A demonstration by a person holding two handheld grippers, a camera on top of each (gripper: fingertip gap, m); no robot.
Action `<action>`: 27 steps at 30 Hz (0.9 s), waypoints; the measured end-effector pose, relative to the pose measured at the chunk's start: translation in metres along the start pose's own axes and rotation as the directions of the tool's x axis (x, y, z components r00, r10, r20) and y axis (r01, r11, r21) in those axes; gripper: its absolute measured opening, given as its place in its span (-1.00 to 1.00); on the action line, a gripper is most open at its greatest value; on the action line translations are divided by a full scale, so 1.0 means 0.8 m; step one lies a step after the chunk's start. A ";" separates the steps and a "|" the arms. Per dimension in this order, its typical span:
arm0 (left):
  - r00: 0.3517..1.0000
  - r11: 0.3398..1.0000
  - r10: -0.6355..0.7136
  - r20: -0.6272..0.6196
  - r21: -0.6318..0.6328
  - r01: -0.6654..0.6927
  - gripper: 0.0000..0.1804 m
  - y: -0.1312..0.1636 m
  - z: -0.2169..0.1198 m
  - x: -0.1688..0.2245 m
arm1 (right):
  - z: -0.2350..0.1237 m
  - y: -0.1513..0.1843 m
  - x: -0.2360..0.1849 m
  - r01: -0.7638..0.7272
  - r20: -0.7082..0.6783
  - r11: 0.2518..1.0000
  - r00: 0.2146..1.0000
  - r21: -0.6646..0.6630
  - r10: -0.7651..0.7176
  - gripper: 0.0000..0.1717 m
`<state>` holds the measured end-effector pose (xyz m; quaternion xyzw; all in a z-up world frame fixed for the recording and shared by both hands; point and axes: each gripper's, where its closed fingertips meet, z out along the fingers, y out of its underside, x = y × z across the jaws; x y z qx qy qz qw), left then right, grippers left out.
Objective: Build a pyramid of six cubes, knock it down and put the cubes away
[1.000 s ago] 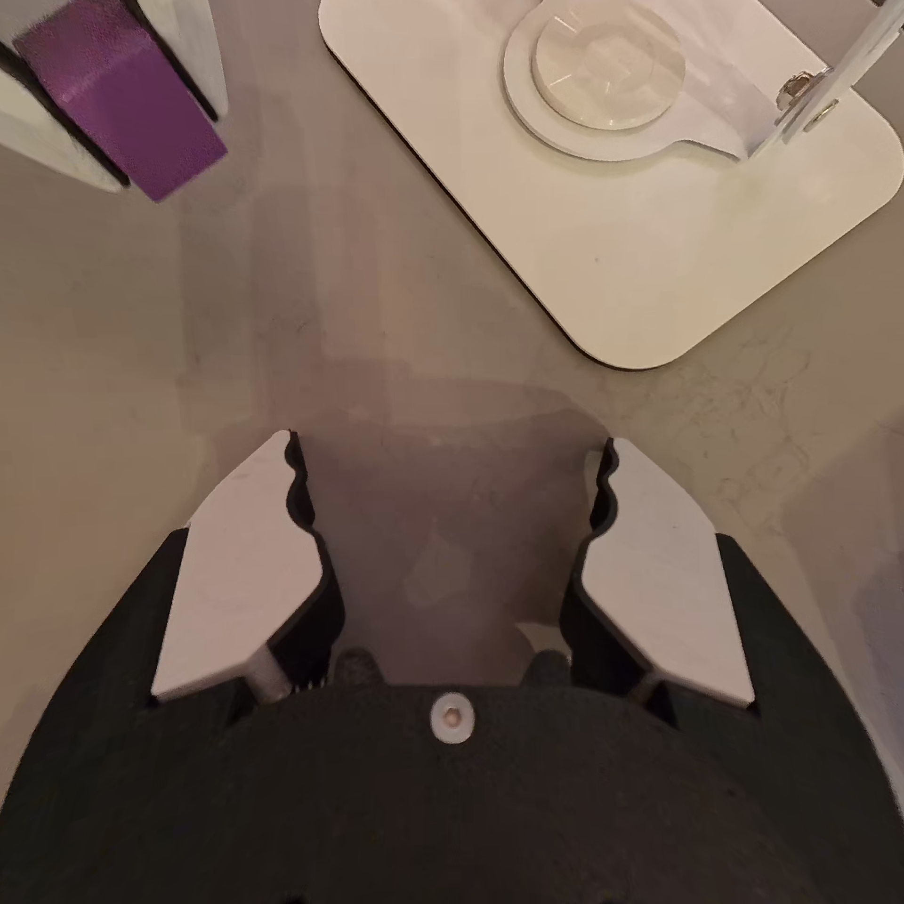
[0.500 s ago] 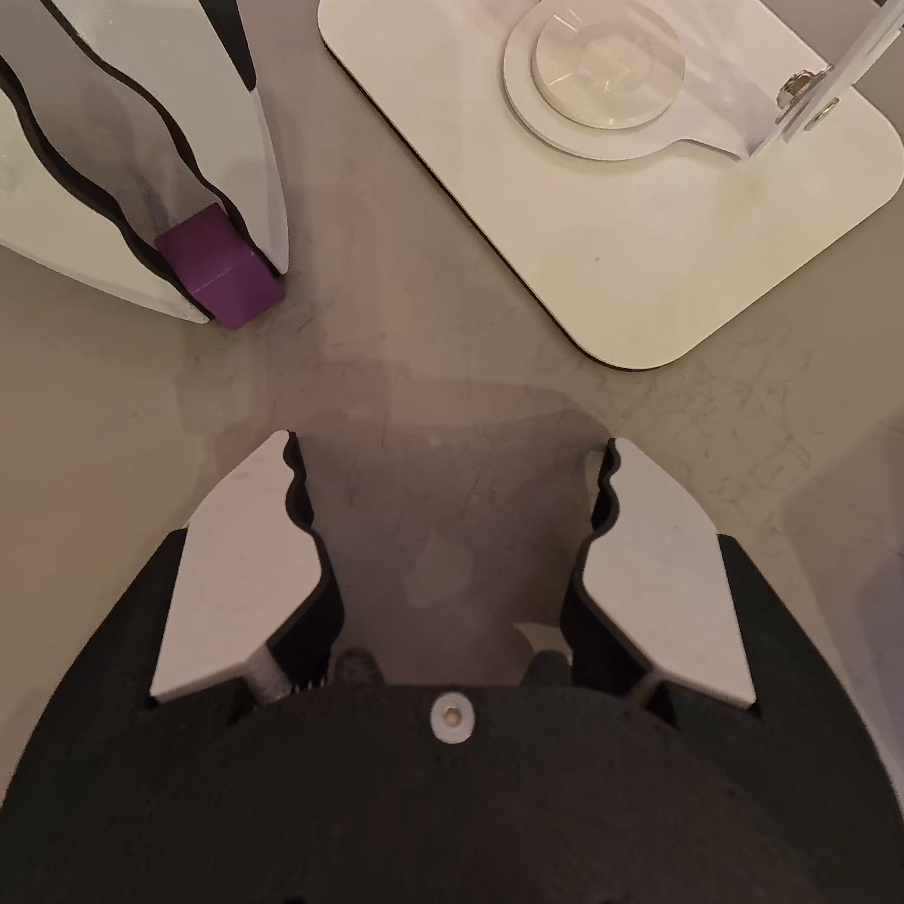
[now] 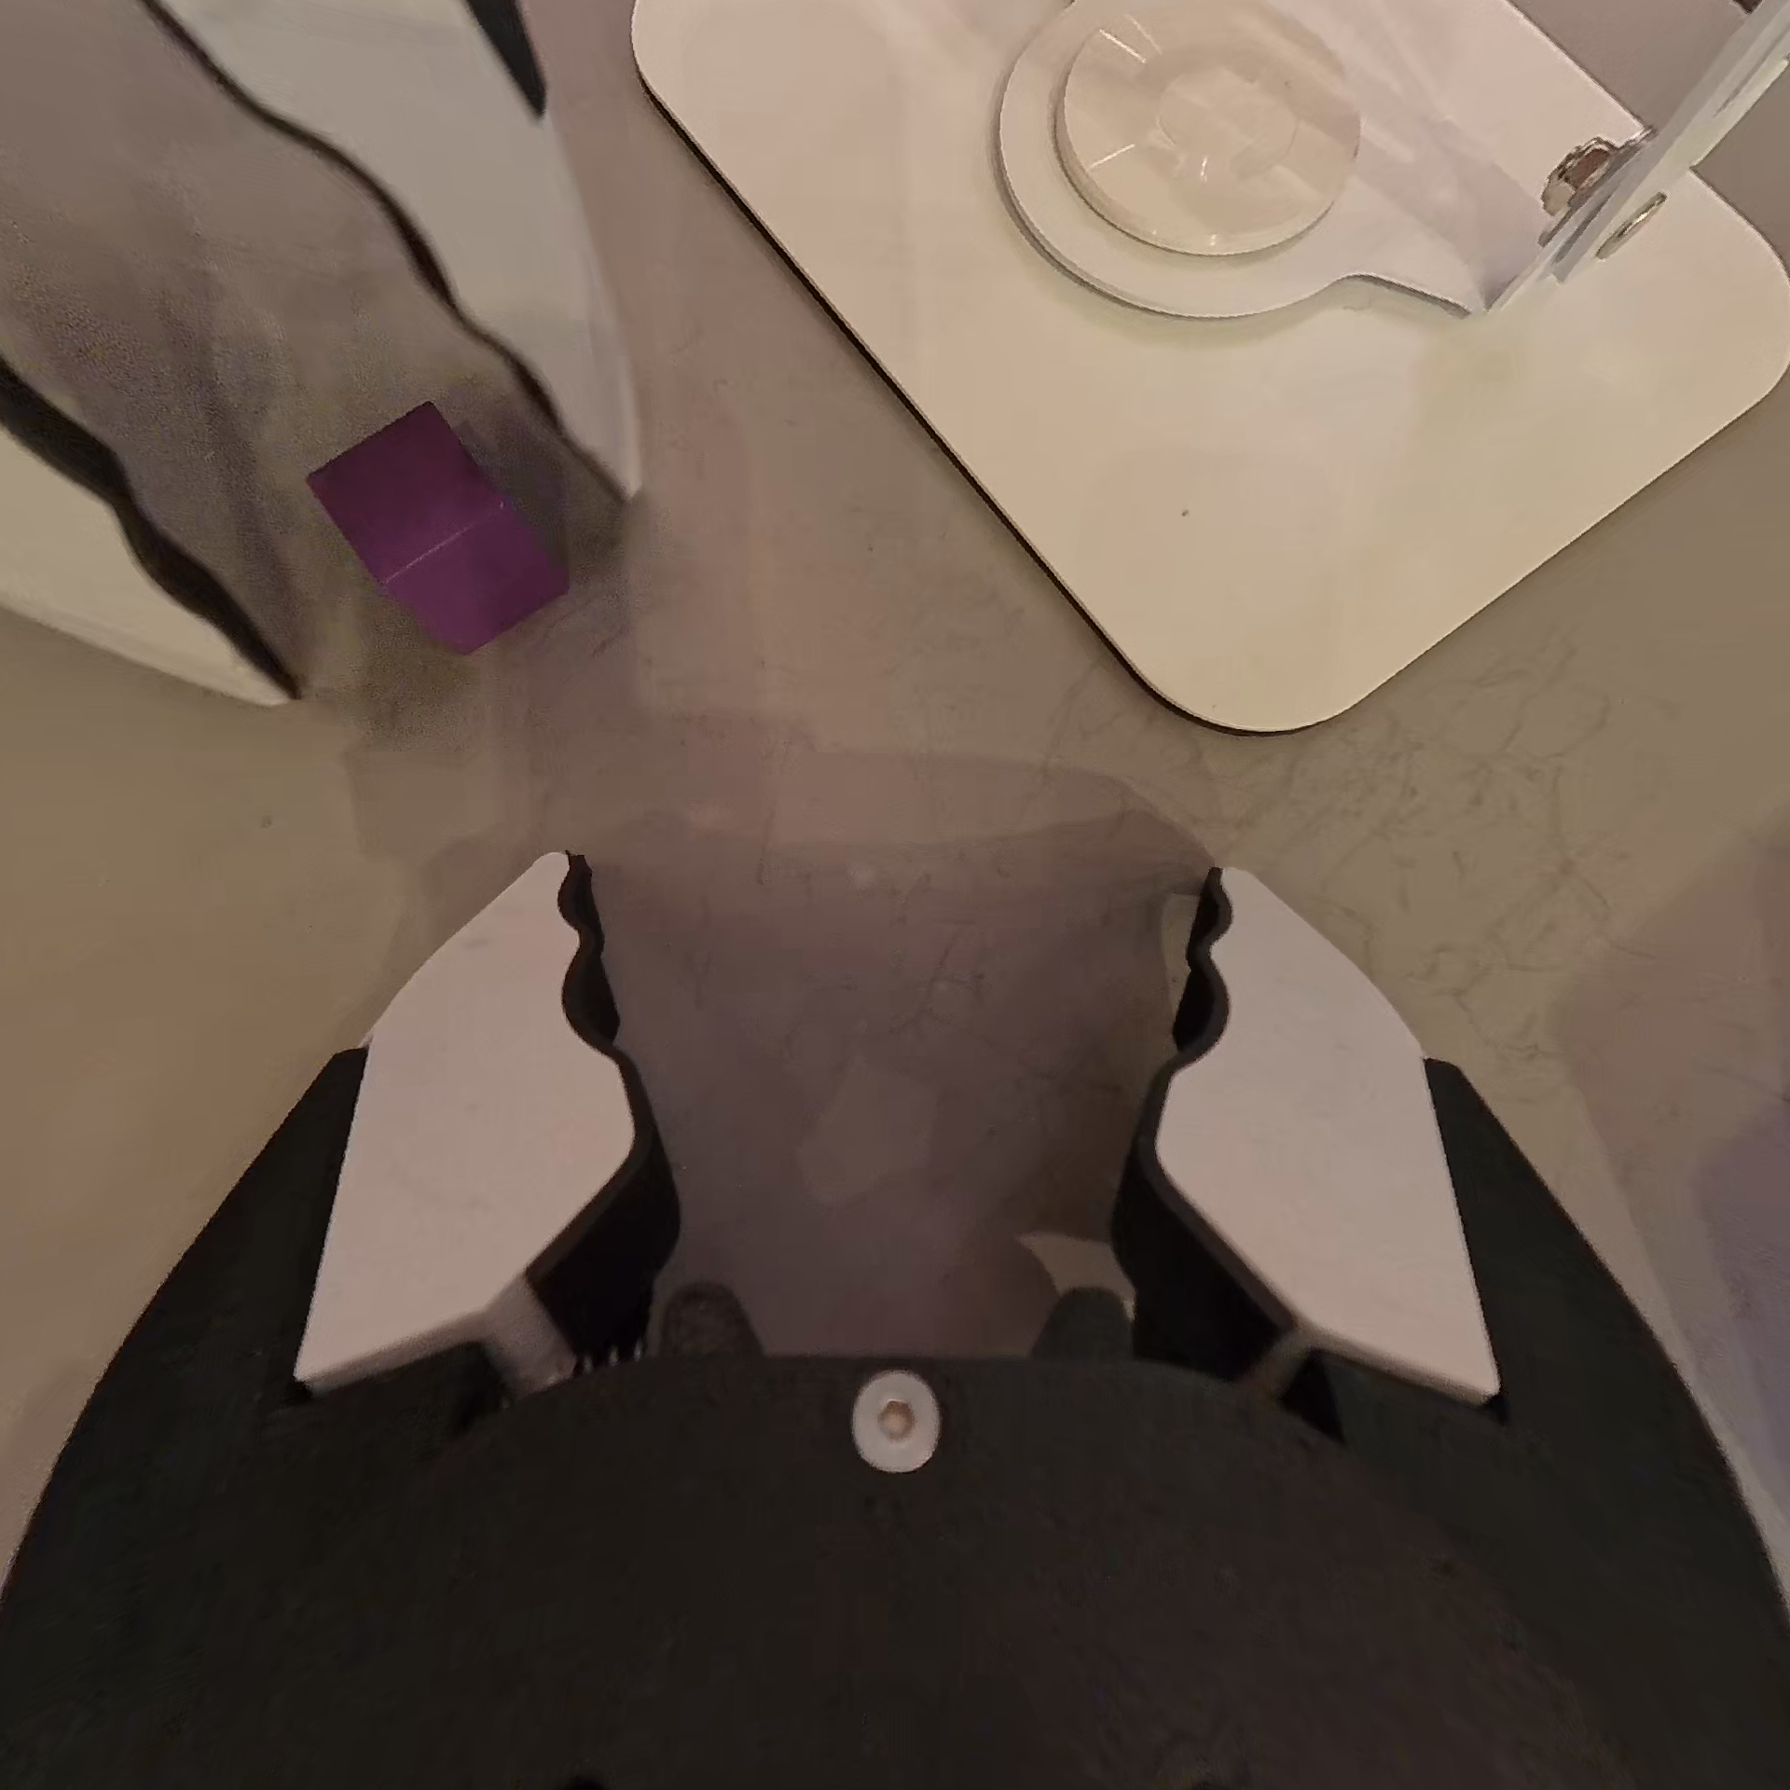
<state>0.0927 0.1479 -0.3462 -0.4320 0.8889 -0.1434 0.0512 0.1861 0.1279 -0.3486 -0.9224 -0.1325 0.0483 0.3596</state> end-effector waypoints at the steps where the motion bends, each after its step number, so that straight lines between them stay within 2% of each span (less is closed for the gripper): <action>1: 1.000 1.000 -0.001 0.024 -0.019 0.001 -0.15 0.002 0.000 -0.003 | 0.000 0.000 0.000 0.000 0.001 1.000 1.000 -0.001 0.000 0.35; 3: 0.996 0.998 0.031 0.083 -0.061 -0.026 0.02 0.007 -0.008 -0.007 | 0.000 0.000 -0.001 0.001 0.001 1.000 1.000 -0.002 -0.001 0.36; 6: 0.996 0.999 0.041 0.075 0.014 -0.042 0.04 -0.005 -0.044 0.002 | 0.000 0.000 -0.001 0.002 0.002 1.000 1.000 -0.004 -0.002 0.36; 9: 0.988 0.999 0.037 0.147 0.020 -0.041 -0.02 0.016 -0.102 -0.006 | 0.000 0.000 -0.002 0.002 0.001 1.000 1.000 -0.003 -0.002 0.36; 11: 0.978 0.999 -0.004 0.211 0.043 -0.006 -0.04 0.042 -0.148 -0.018 | 0.000 0.000 -0.002 0.002 0.001 1.000 1.000 -0.002 -0.002 0.36; 12: 0.964 0.997 -0.050 0.262 0.069 0.033 0.00 0.056 -0.172 -0.031 | 0.001 0.000 -0.002 0.002 0.001 1.000 1.000 -0.002 -0.002 0.36; 14: 0.892 0.981 -0.185 0.414 0.137 0.139 0.19 0.093 -0.225 -0.072 | 0.000 0.000 -0.002 0.001 0.000 1.000 1.000 -0.001 -0.001 0.36; 15: 0.844 0.967 -0.252 0.474 0.159 0.199 0.19 0.120 -0.248 -0.093 | 0.001 0.000 -0.002 0.001 0.000 1.000 1.000 -0.001 -0.001 0.36; 17: 0.773 0.928 -0.372 0.514 0.195 0.317 0.19 0.176 -0.274 -0.127 | 0.001 0.000 -0.001 0.000 -0.001 1.000 1.000 0.001 0.000 0.36; 19: 0.717 0.888 -0.457 0.526 0.224 0.402 0.11 0.228 -0.284 -0.160 | 0.001 -0.001 -0.001 -0.004 -0.002 1.000 1.000 0.004 0.004 0.34; 23: 0.664 0.820 -0.560 0.495 0.216 0.530 -0.01 0.306 -0.265 -0.213 | 0.001 -0.001 0.000 -0.005 -0.003 1.000 1.000 0.007 0.005 0.33; 27: 0.637 0.792 -0.585 0.502 0.185 0.581 -0.18 0.348 -0.241 -0.256 | 0.001 -0.002 0.001 -0.005 -0.003 1.000 1.000 0.009 0.005 0.33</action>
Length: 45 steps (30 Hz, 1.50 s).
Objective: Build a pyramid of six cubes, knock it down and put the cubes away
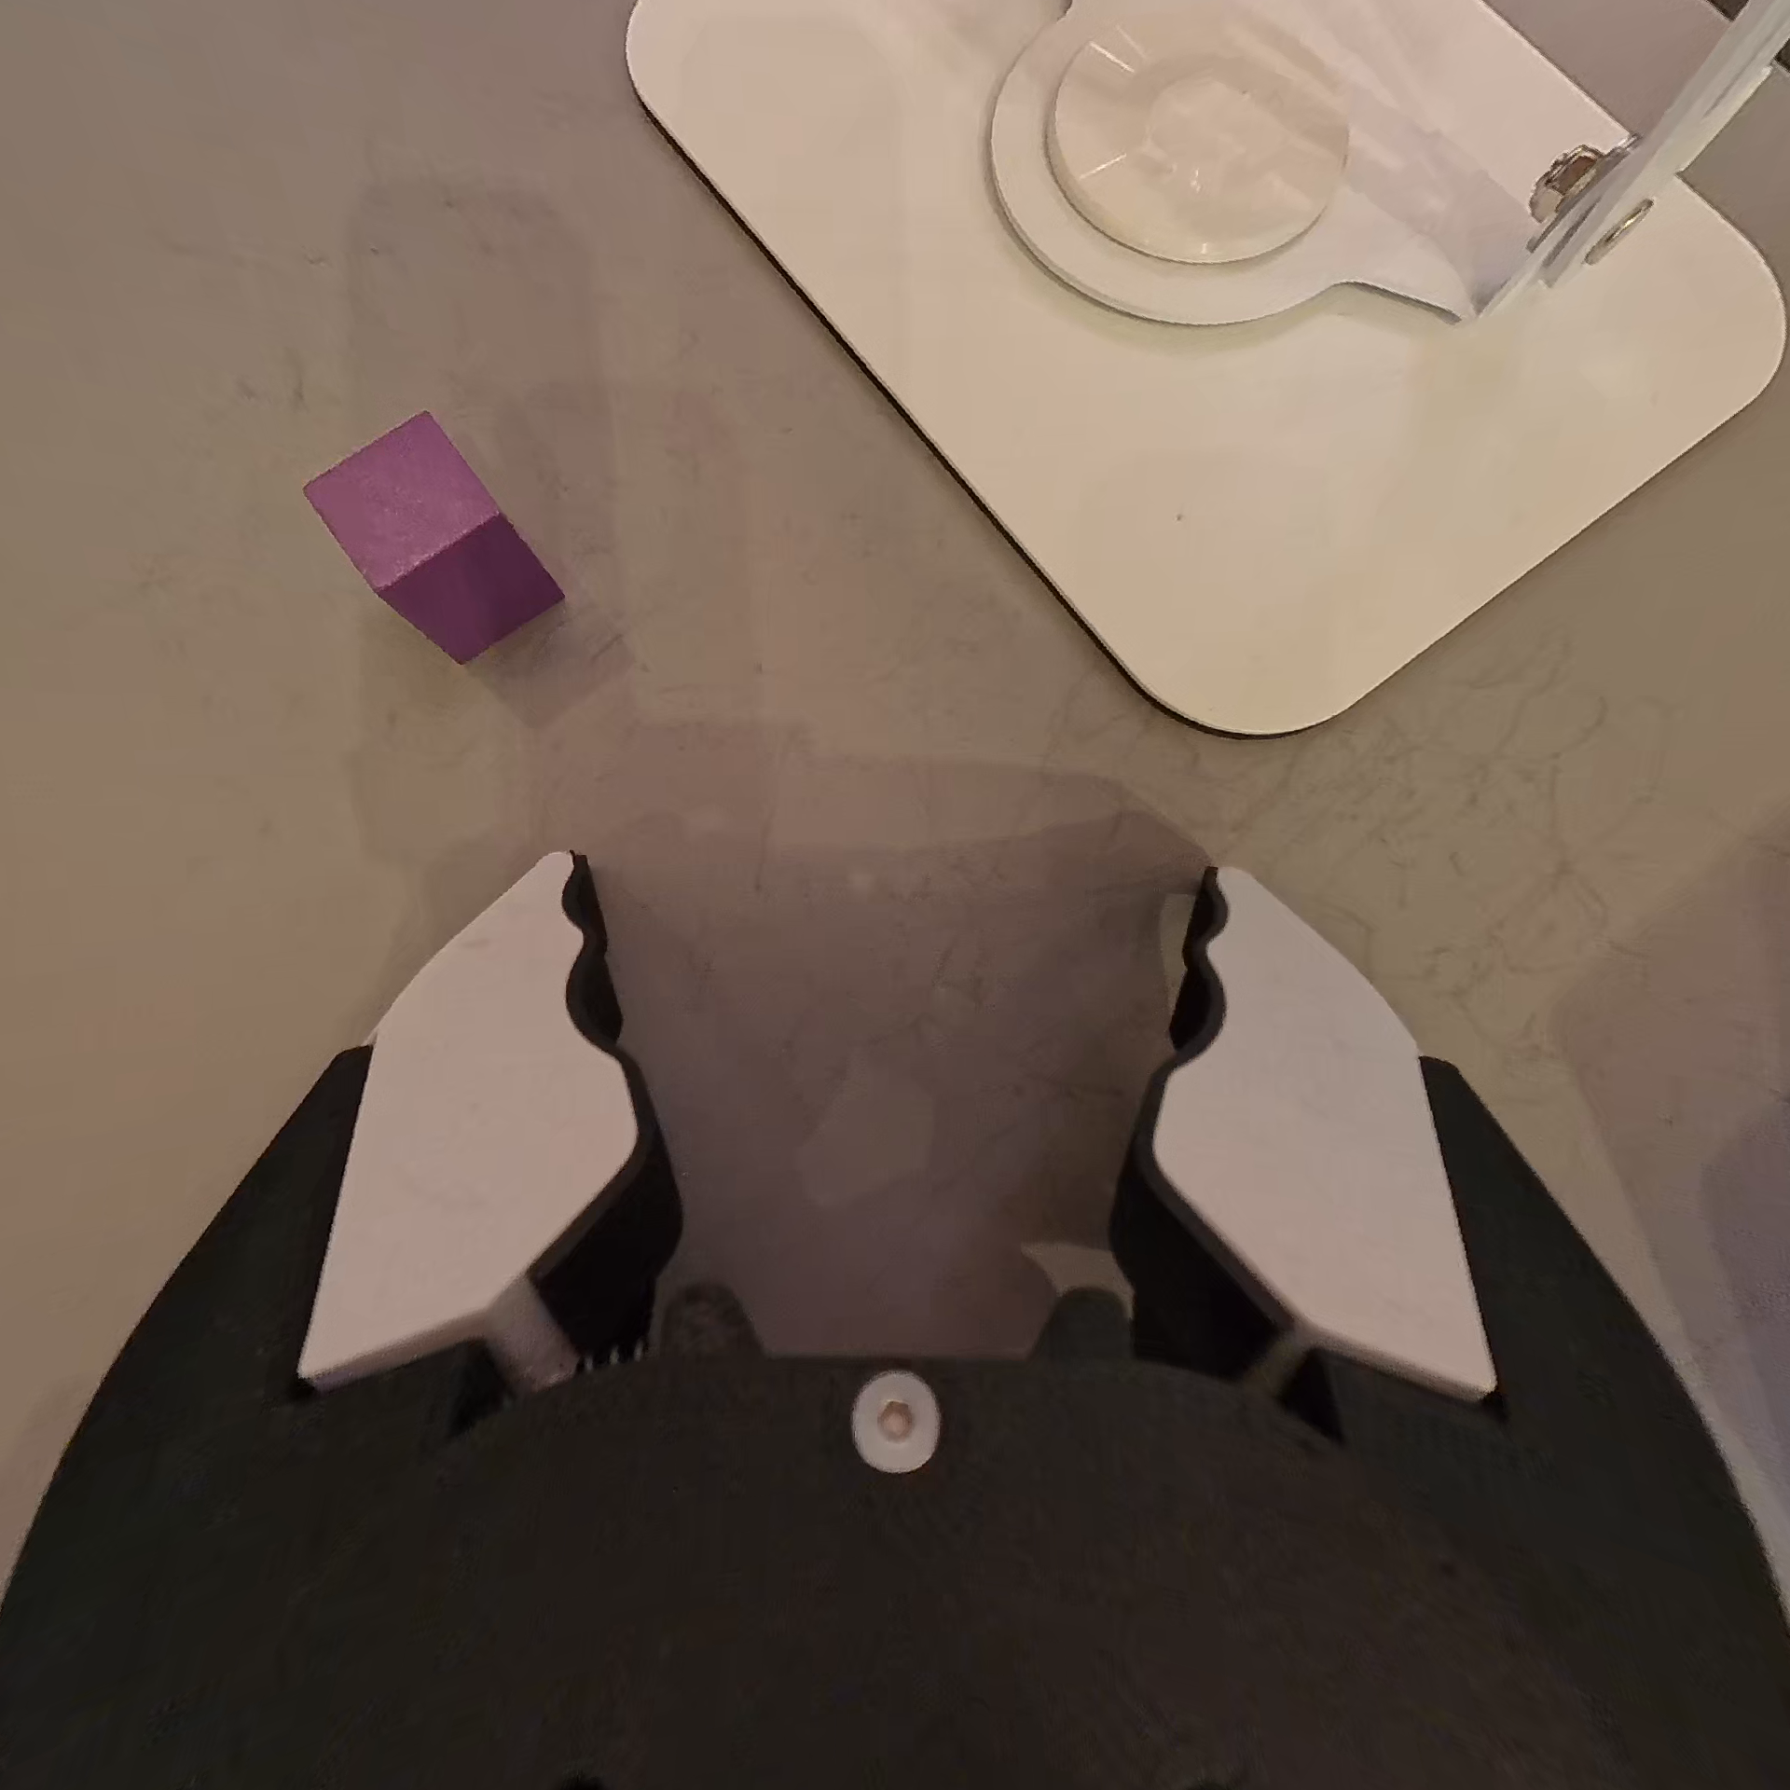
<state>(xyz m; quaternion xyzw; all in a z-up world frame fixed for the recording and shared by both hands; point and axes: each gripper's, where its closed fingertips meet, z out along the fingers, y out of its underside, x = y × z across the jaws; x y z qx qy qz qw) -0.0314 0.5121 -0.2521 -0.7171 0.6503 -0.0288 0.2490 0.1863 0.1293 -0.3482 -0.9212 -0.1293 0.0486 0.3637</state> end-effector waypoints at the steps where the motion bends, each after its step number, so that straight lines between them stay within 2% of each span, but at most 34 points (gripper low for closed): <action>1: 1.000 1.000 -0.008 -0.026 -0.008 0.008 -0.19 0.000 0.013 -0.002 | 0.000 0.000 0.000 -0.001 0.000 1.000 1.000 0.000 0.001 0.32; 3: 0.996 1.000 0.008 -0.088 -0.022 -0.010 -0.24 0.001 0.039 0.001 | 0.000 0.000 0.001 -0.002 0.000 1.000 1.000 0.001 0.002 0.31; 6: 0.994 0.992 0.059 -0.091 -0.102 -0.068 -0.28 0.016 0.078 -0.010 | 0.000 0.000 0.001 -0.003 0.002 1.000 1.000 0.003 0.003 0.30; 7: 0.994 0.989 0.064 -0.088 -0.127 -0.075 -0.22 0.020 0.087 -0.016 | 0.000 0.000 0.001 -0.003 0.002 1.000 1.000 0.003 0.003 0.30; 11: 0.985 0.996 0.044 -0.169 -0.065 -0.056 -0.20 0.012 0.102 -0.015 | 0.000 -0.001 0.001 -0.005 0.004 1.000 1.000 0.005 0.005 0.30; 15: 0.981 0.992 0.037 -0.188 -0.112 -0.059 -0.26 0.022 0.117 -0.016 | 0.000 0.000 0.001 -0.003 0.002 1.000 1.000 0.004 0.003 0.30; 17: 0.977 0.990 0.033 -0.210 -0.127 -0.061 -0.35 0.025 0.124 -0.011 | 0.000 0.000 0.001 -0.003 0.002 1.000 1.000 0.003 0.003 0.30; 18: 0.975 0.995 0.016 -0.222 -0.096 -0.038 -0.47 0.018 0.124 -0.010 | 0.000 0.000 0.001 -0.002 0.002 1.000 1.000 0.003 0.002 0.30; 19: 0.976 0.996 0.013 -0.218 -0.082 -0.032 -0.68 0.015 0.125 -0.012 | 0.000 0.000 0.001 -0.002 0.003 1.000 1.000 0.003 0.002 0.30; 21: 0.975 0.997 0.012 -0.224 -0.065 -0.027 -0.68 0.011 0.126 -0.011 | 0.000 0.000 0.001 -0.002 0.003 1.000 1.000 0.003 0.002 0.30; 25: 0.982 0.998 0.033 -0.188 -0.048 -0.043 -0.68 0.004 0.097 -0.014 | 0.000 0.000 0.001 -0.003 0.004 1.000 1.000 0.004 0.003 0.30; 31: 0.994 0.994 0.088 -0.060 0.074 -0.084 -0.69 -0.027 -0.020 -0.008 | 0.000 0.000 0.001 -0.003 0.005 1.000 1.000 0.004 0.003 0.31; 34: 0.983 0.972 0.176 -0.042 0.166 -0.167 -0.69 -0.047 -0.074 0.035 | 0.000 0.000 0.001 -0.003 0.005 1.000 1.000 0.004 0.003 0.31; 38: 0.948 0.920 0.318 -0.027 0.249 -0.302 -0.69 -0.079 -0.114 0.118 | -0.001 0.000 0.000 -0.002 0.006 1.000 1.000 0.004 0.002 0.31; 41: 0.879 0.852 0.471 -0.076 0.298 -0.431 -0.68 -0.093 -0.115 0.209 | -0.001 0.000 0.000 -0.002 0.006 1.000 1.000 0.004 0.002 0.31; 45: 0.778 0.784 0.595 -0.204 0.361 -0.505 -0.69 -0.096 -0.091 0.323 | -0.001 0.000 0.000 -0.001 0.006 1.000 1.000 0.004 0.001 0.31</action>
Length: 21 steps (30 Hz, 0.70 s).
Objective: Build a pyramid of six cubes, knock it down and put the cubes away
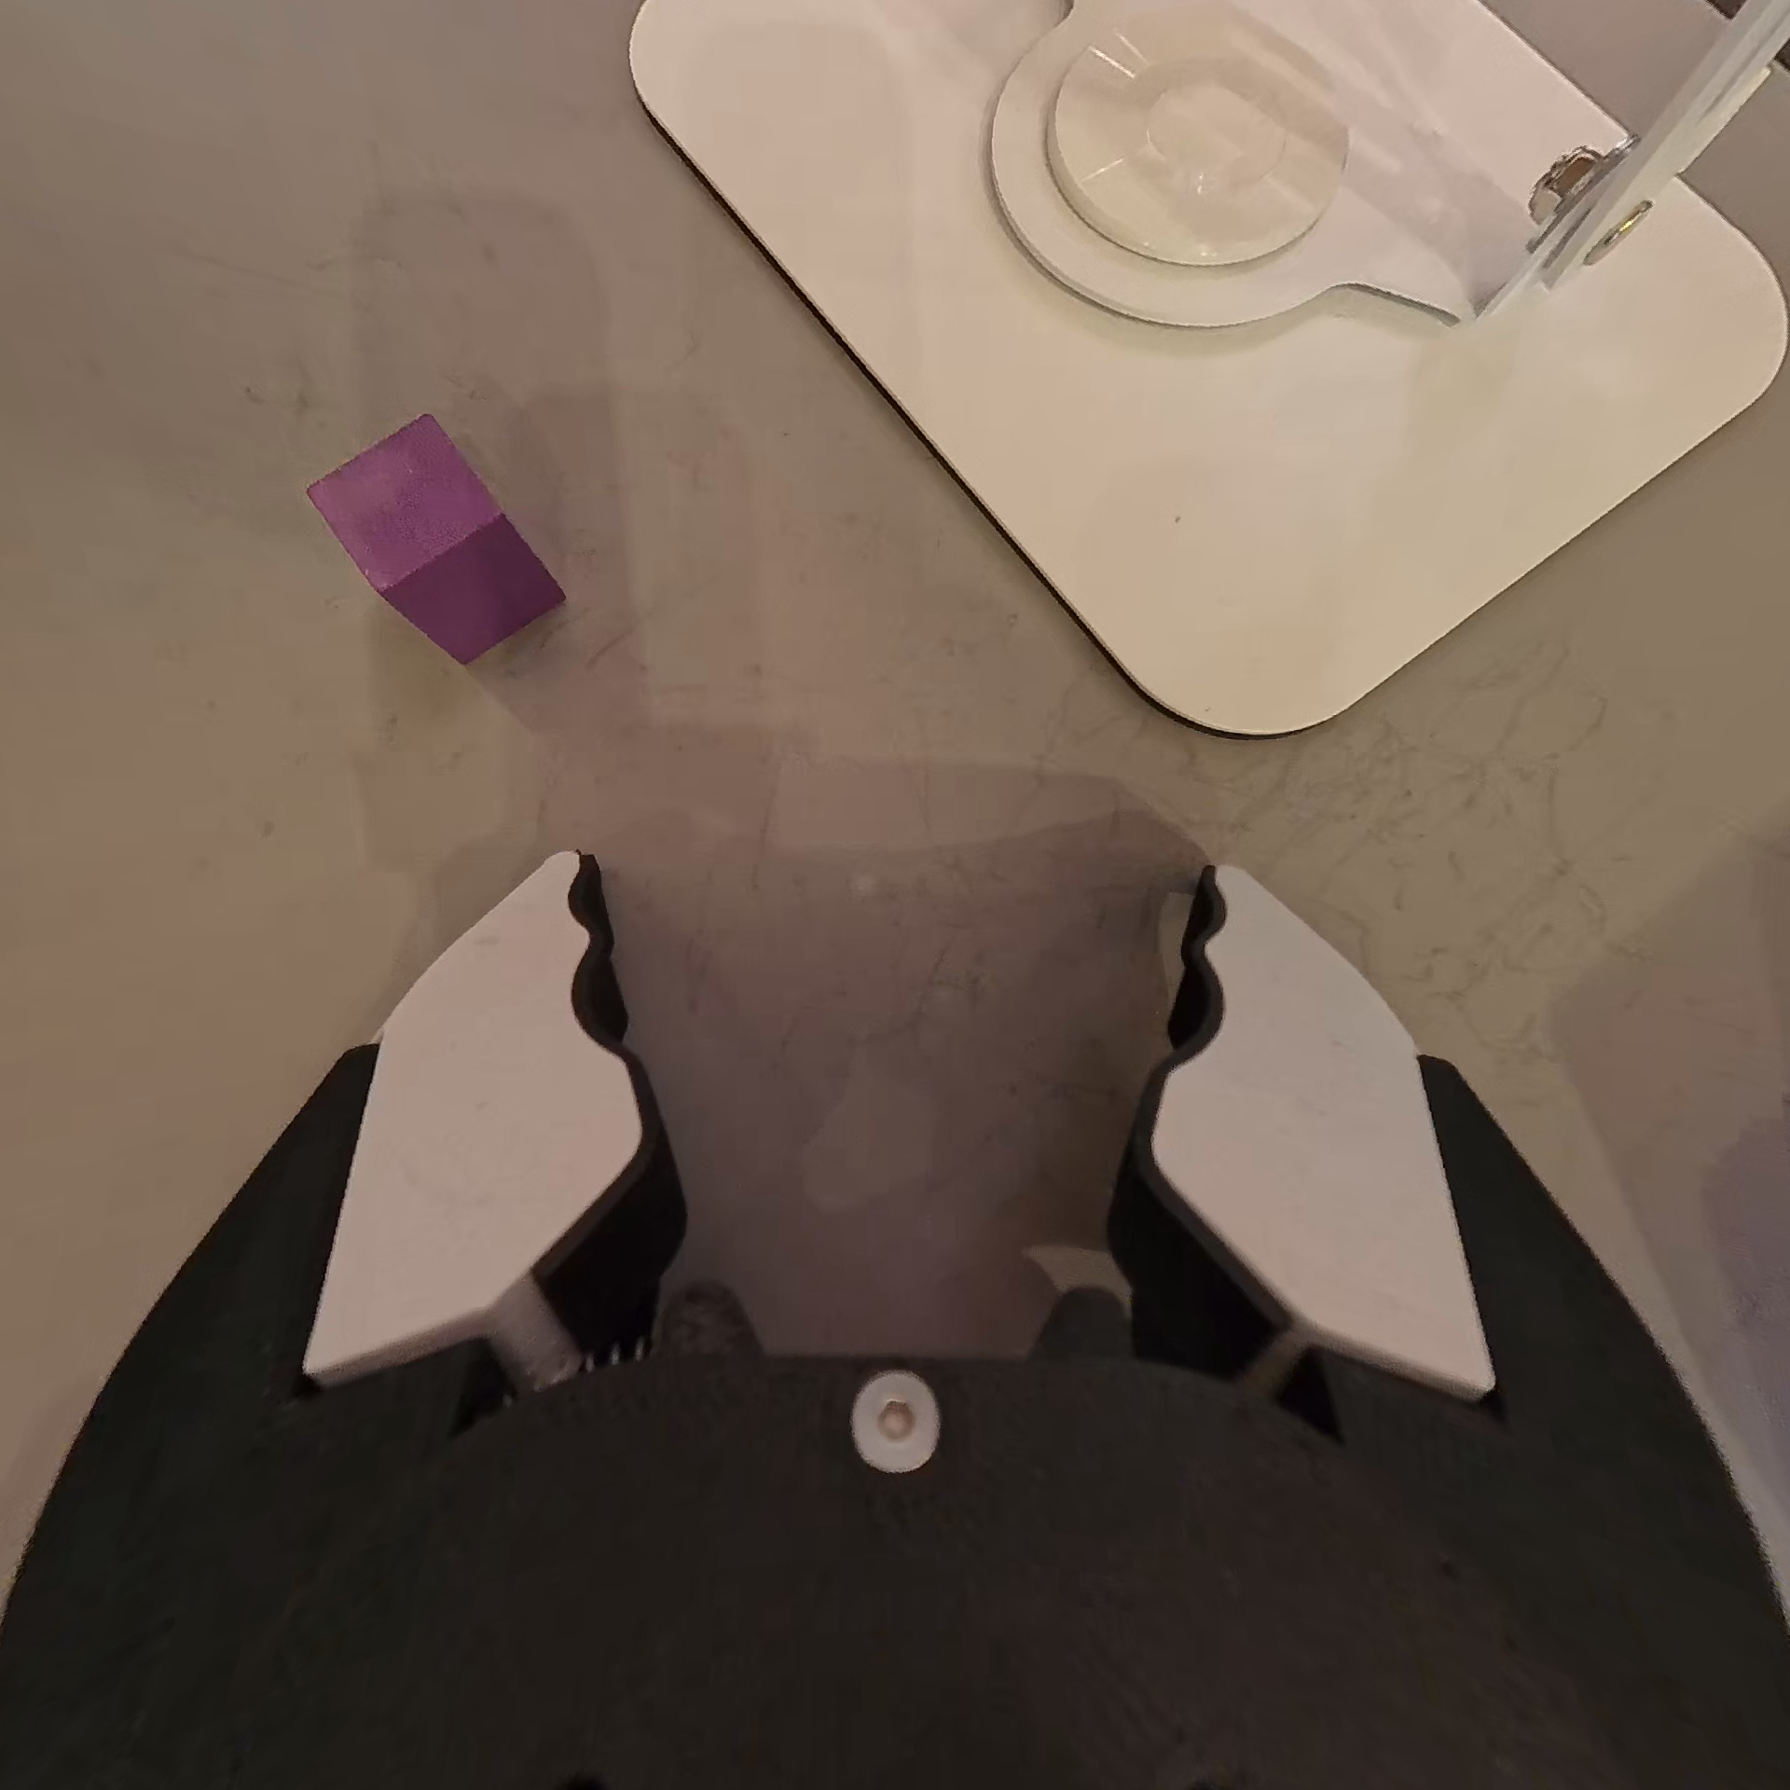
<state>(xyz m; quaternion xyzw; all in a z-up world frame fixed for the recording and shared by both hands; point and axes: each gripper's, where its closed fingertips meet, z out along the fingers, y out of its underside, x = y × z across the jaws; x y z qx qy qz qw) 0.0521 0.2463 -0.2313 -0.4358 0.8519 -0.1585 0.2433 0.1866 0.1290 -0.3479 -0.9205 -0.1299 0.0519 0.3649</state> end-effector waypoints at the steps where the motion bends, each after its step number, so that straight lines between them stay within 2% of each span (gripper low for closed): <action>1: 1.000 1.000 0.018 -0.023 -0.005 -0.018 -0.69 -0.004 0.016 0.014 | 0.000 0.000 0.000 0.000 0.000 1.000 1.000 0.000 0.000 0.31; 5: 0.993 0.999 0.044 -0.106 0.007 -0.044 -0.69 -0.013 0.065 0.055 | 0.000 0.000 0.000 0.001 0.000 1.000 1.000 -0.001 -0.001 0.31; 9: 0.985 0.996 0.079 -0.152 0.057 -0.071 -0.69 -0.020 0.093 0.078 | 0.000 0.000 0.000 0.002 0.000 1.000 1.000 -0.001 -0.002 0.31; 21: 0.975 0.999 0.041 -0.218 -0.022 -0.047 -0.69 -0.002 0.131 0.098 | 0.000 0.000 -0.001 0.005 -0.001 1.000 1.000 -0.003 -0.005 0.33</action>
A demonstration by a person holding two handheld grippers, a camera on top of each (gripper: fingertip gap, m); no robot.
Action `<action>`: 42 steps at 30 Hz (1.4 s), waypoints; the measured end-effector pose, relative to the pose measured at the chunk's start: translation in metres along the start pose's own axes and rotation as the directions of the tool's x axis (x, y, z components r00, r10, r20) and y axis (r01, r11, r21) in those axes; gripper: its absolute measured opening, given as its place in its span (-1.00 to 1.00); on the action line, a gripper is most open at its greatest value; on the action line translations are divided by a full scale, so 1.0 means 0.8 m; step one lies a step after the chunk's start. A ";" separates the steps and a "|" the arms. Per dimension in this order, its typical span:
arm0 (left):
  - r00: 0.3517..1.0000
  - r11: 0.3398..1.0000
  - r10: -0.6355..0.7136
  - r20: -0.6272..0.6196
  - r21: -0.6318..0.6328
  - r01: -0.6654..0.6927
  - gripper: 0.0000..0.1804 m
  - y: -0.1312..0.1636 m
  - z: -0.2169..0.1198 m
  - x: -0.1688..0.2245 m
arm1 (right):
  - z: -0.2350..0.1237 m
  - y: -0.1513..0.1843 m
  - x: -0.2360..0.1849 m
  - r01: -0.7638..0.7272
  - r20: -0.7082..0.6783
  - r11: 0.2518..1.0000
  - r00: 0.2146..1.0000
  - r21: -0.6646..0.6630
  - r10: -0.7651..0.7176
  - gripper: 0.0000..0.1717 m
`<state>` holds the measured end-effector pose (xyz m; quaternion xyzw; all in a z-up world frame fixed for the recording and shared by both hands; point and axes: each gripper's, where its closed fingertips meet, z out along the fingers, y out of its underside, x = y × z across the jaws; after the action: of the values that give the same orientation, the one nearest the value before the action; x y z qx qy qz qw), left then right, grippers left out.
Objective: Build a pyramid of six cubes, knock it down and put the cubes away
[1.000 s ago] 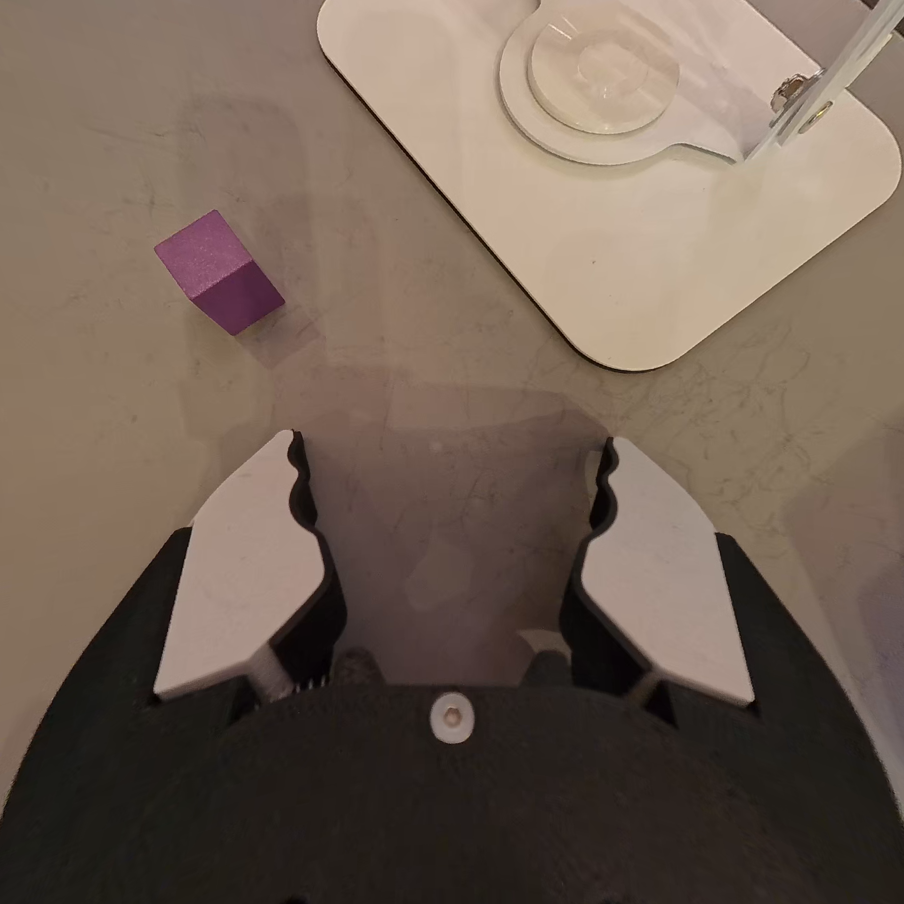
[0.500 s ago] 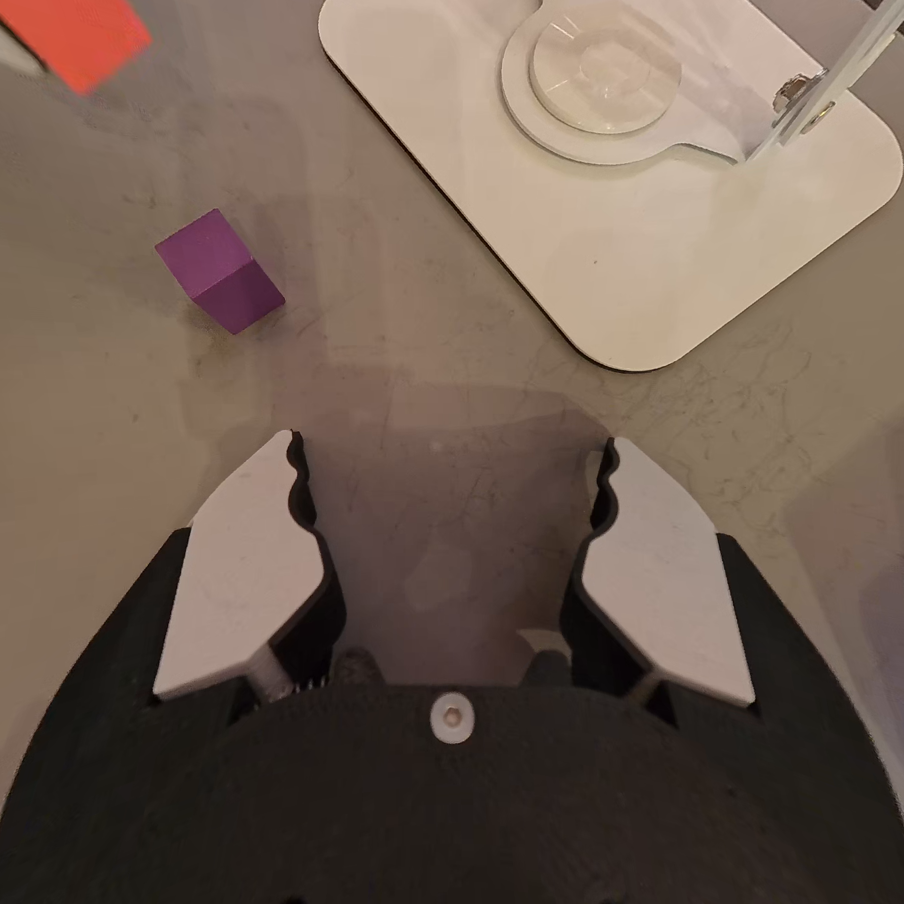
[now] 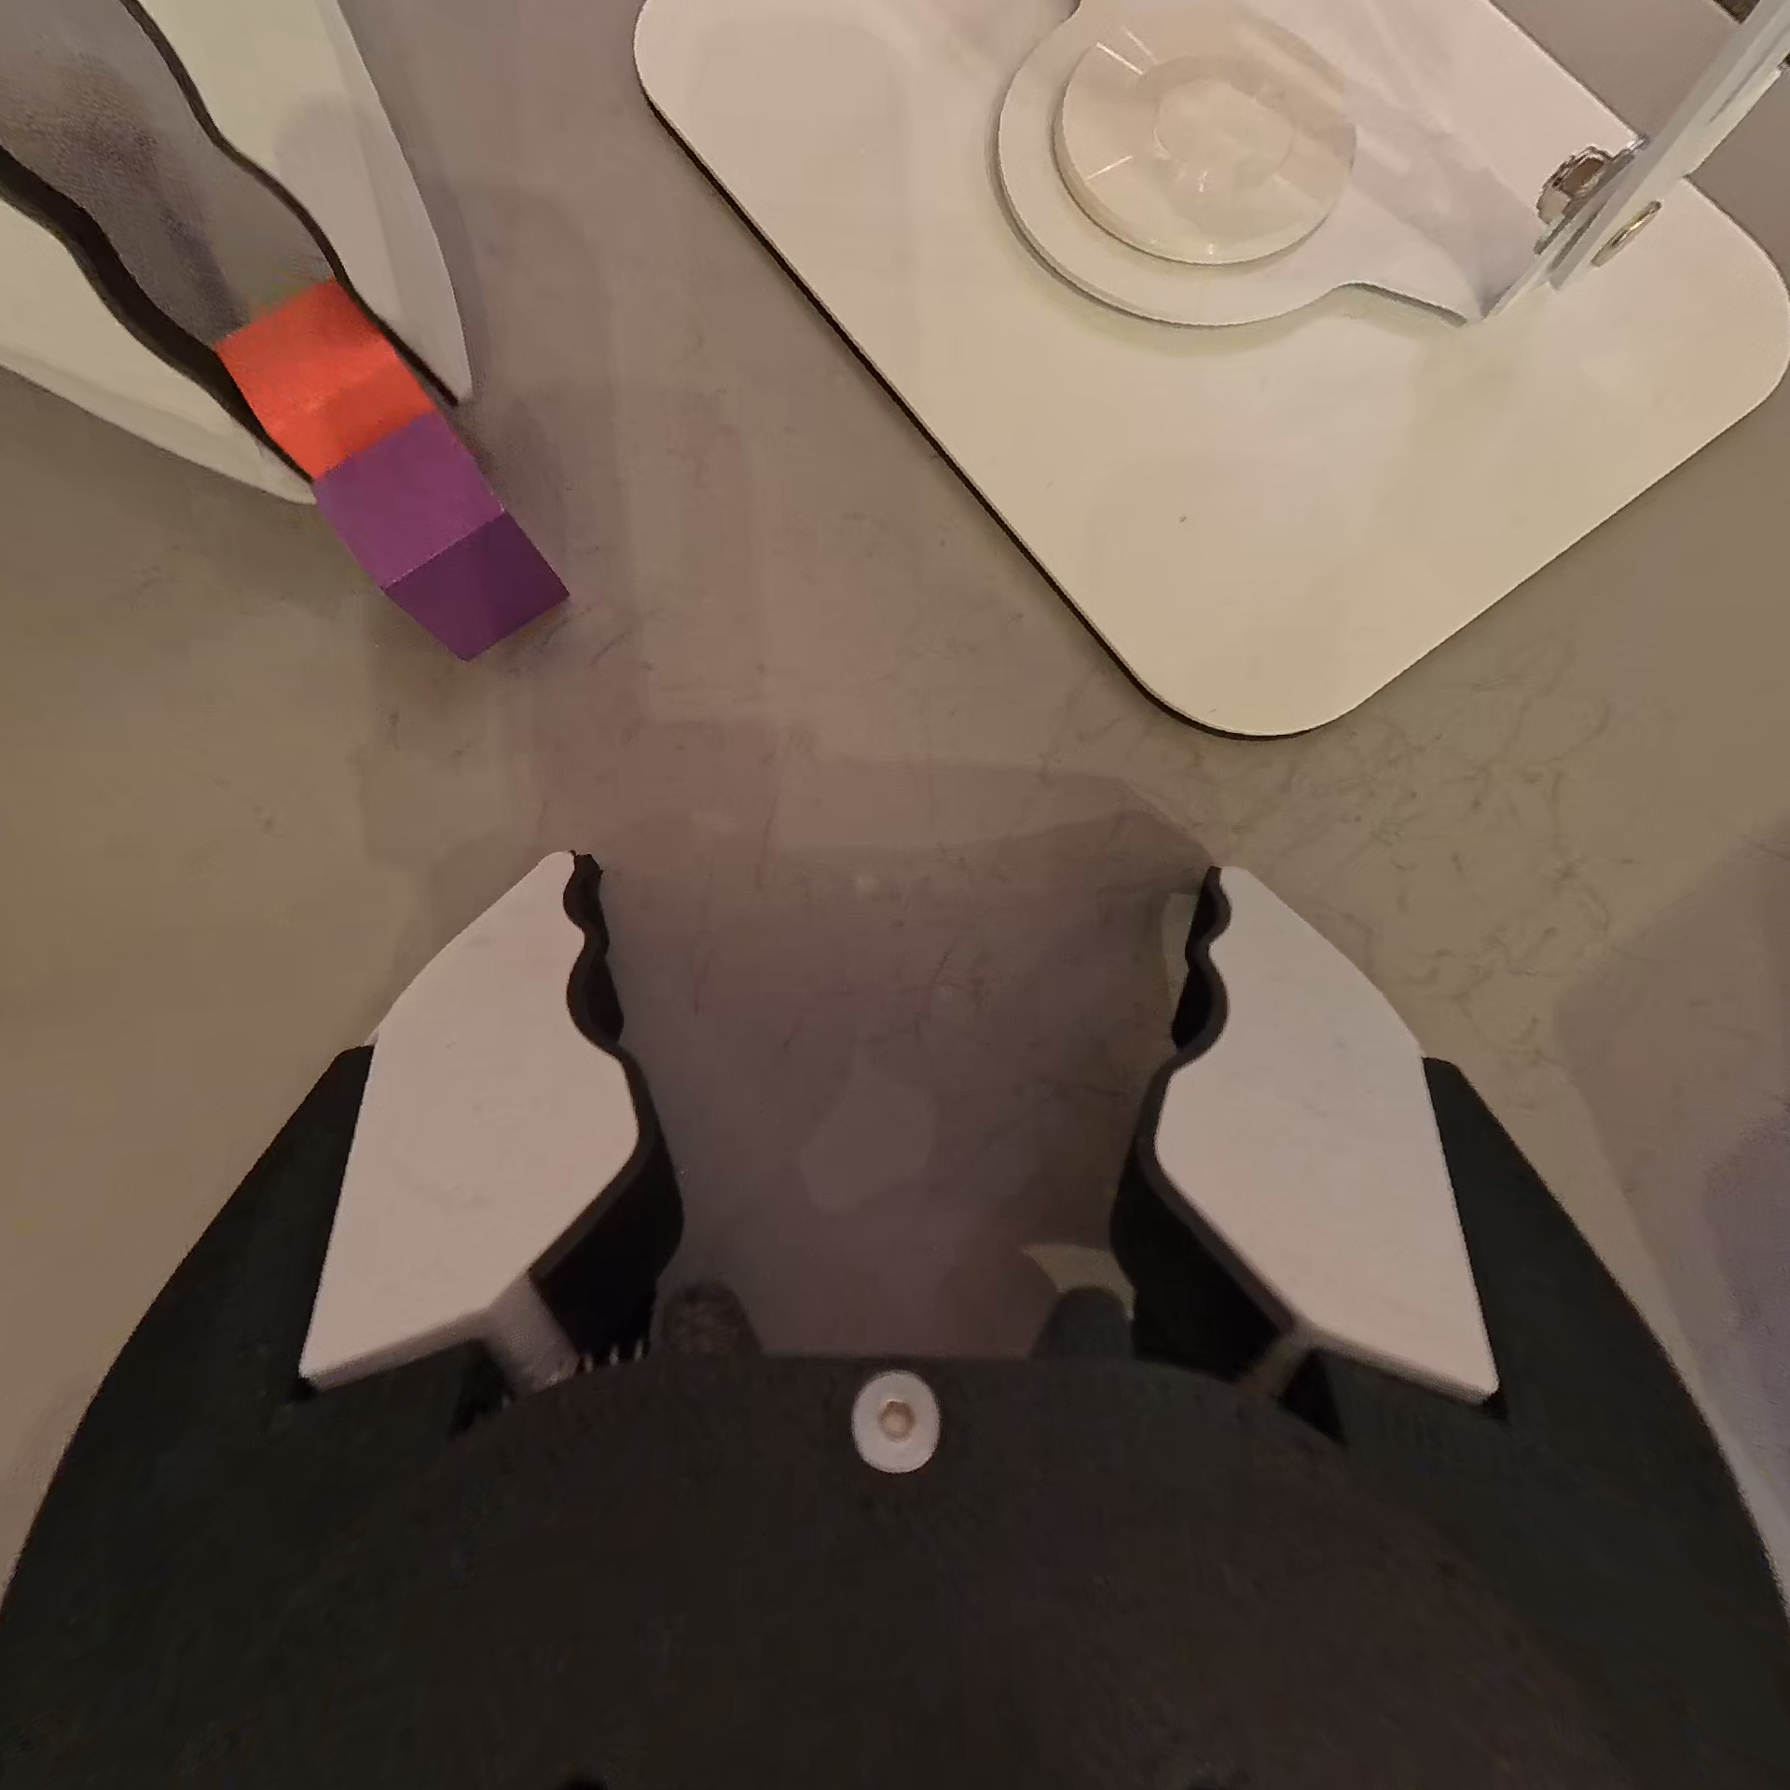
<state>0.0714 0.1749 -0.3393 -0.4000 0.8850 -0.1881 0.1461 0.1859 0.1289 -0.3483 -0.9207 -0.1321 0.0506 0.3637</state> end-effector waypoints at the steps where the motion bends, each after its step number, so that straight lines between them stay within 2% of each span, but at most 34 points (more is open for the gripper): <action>1: 1.000 1.000 -0.013 -0.019 0.007 0.013 -0.69 0.000 0.003 0.003 | 0.000 0.000 0.000 0.000 0.000 1.000 1.000 0.000 0.000 0.33; 3: 0.999 0.999 -0.035 -0.038 0.040 0.036 -0.69 -0.005 0.005 0.003 | 0.000 0.000 0.000 0.000 -0.001 1.000 1.000 0.000 0.000 0.33; 29: 0.998 0.996 -0.042 -0.038 0.071 0.045 -0.68 -0.011 0.014 0.005 | 0.000 0.000 0.000 0.003 -0.002 1.000 1.000 -0.001 -0.003 0.34; 30: 0.998 0.996 -0.043 -0.047 0.073 0.046 -0.66 -0.011 0.014 0.007 | 0.000 0.000 0.000 0.003 -0.002 1.000 1.000 -0.001 -0.003 0.34; 33: 0.997 0.996 -0.063 -0.038 0.060 0.065 -0.30 -0.009 0.014 0.002 | 0.000 0.001 0.000 0.003 -0.001 1.000 1.000 -0.001 -0.003 0.34; 36: 0.999 0.998 -0.053 -0.010 0.043 0.054 -0.19 -0.006 0.012 -0.003 | 0.000 0.001 0.000 0.003 -0.001 1.000 1.000 -0.002 -0.003 0.34; 38: 0.999 0.998 -0.047 -0.010 0.039 0.048 -0.22 -0.005 0.010 -0.003 | 0.000 0.001 0.000 0.003 -0.001 1.000 1.000 -0.002 -0.003 0.34; 42: 0.998 0.998 -0.042 -0.047 0.041 0.044 -0.50 -0.002 0.010 0.002 | 0.000 0.001 -0.001 0.004 -0.001 1.000 1.000 -0.002 -0.004 0.34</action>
<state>0.0749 0.1710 -0.3455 -0.4112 0.8753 -0.2189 0.1298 0.1856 0.1285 -0.3486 -0.9208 -0.1336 0.0493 0.3631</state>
